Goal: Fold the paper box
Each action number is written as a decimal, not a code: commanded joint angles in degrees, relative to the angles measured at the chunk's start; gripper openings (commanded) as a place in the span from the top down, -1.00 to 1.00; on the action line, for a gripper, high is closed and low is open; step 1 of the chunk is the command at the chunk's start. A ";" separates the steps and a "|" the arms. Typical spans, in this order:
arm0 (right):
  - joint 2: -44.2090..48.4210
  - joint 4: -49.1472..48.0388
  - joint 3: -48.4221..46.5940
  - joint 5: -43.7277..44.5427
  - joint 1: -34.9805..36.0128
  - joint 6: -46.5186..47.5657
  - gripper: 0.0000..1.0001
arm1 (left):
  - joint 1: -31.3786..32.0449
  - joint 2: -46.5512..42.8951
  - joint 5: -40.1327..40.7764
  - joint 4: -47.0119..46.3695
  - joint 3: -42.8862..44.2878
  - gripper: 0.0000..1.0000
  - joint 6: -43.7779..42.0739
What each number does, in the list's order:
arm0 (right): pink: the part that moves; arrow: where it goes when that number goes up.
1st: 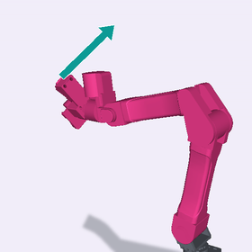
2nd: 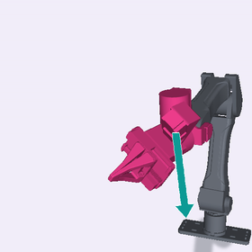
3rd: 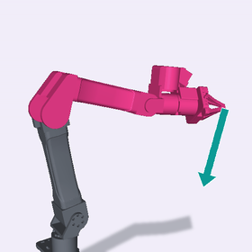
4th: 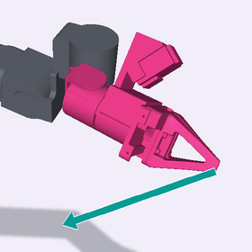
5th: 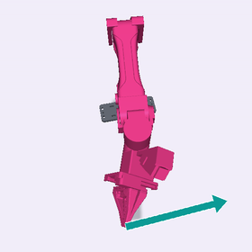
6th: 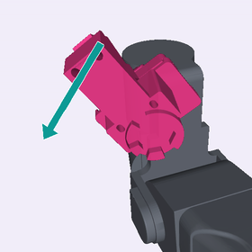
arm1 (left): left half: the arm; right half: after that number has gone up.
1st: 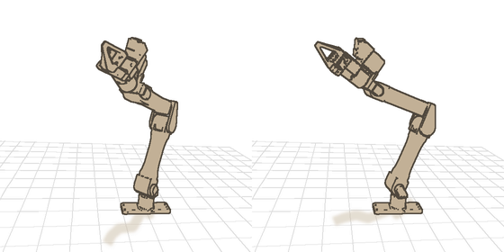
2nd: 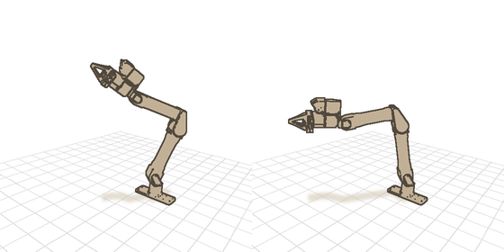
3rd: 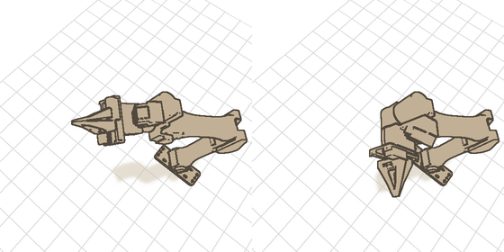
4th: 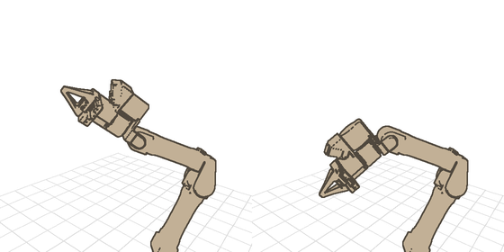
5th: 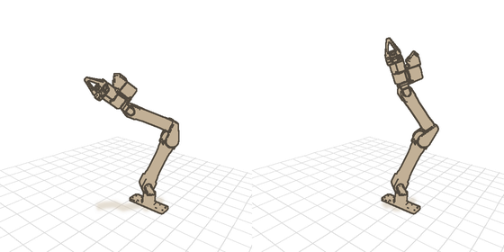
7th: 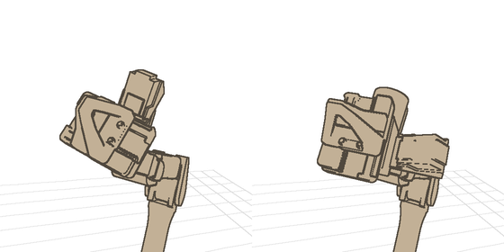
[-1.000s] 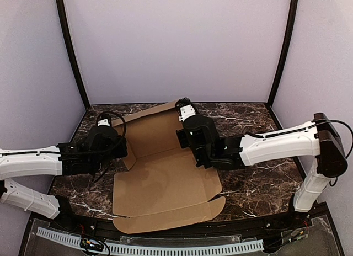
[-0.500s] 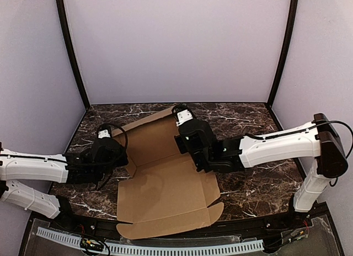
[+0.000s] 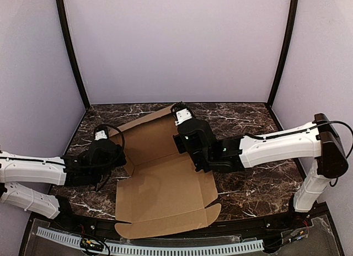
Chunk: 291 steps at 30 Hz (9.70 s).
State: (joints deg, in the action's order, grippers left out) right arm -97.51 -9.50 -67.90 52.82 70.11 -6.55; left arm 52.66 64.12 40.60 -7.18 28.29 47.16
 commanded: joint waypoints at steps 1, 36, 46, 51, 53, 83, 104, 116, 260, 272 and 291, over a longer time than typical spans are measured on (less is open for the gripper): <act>0.11 -8.71 -3.44 -4.40 2.06 -4.11 1.00 | 0.18 -0.05 -0.85 2.10 1.21 0.85 0.56; -6.16 -12.46 -4.48 -6.17 -3.78 2.03 1.00 | 0.22 -21.18 -4.89 25.09 0.82 -0.37 -1.33; -5.54 -14.13 -0.39 -7.65 -4.95 2.06 1.00 | 0.16 -26.84 -10.56 28.62 4.76 -0.43 -10.93; -3.37 -15.44 4.53 -12.42 -7.88 1.61 1.00 | 0.22 -28.26 -16.00 29.88 8.30 -0.49 -15.72; -2.09 -18.03 7.48 -15.69 -9.07 2.00 1.00 | 0.22 -28.03 -18.22 30.87 10.55 -0.50 -17.66; -9.07 -54.08 19.74 -52.46 -17.90 10.77 1.00 | -2.60 6.16 -34.69 19.11 37.81 -0.42 -30.46; -16.32 -58.03 18.58 -53.87 -17.97 8.55 1.00 | -2.87 17.51 -30.04 18.80 39.03 -0.26 -29.74; -18.45 -58.32 19.77 -53.24 -17.98 7.53 0.89 | -2.86 21.81 -31.84 17.03 38.85 -0.20 -28.70; -28.30 74.30 -53.39 -57.18 -22.09 50.91 1.00 | -0.73 -15.94 -24.34 39.50 25.26 -0.59 -24.52; -32.83 72.30 -55.96 -50.43 -19.71 51.81 0.18 | -0.72 -15.12 -24.90 37.95 23.09 -0.59 -23.63; -35.10 67.14 -58.48 -49.91 -15.68 52.45 -0.17 | -0.72 -9.01 -28.84 30.57 21.47 -0.59 -22.93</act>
State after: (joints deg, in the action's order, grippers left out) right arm -128.79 59.13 -123.44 2.74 52.86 45.87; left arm 51.66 54.17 13.93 26.33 51.18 23.29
